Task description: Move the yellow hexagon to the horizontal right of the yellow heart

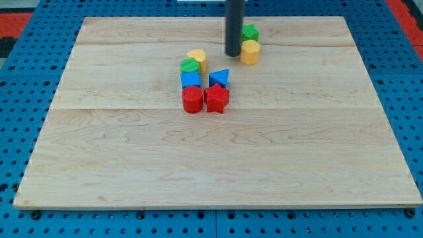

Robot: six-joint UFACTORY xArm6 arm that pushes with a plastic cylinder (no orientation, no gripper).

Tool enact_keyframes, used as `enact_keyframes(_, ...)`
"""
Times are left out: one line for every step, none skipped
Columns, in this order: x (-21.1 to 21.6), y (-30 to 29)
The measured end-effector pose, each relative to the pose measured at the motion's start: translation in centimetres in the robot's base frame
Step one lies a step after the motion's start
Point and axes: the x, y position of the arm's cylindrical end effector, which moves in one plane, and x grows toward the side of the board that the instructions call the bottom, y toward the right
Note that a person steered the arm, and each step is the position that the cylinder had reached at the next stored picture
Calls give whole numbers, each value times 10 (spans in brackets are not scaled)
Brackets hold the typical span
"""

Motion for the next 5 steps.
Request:
enact_keyframes(15, 86)
enact_keyframes(-24, 112)
enact_keyframes(-74, 109)
enact_keyframes(-75, 223)
enact_keyframes(-35, 206)
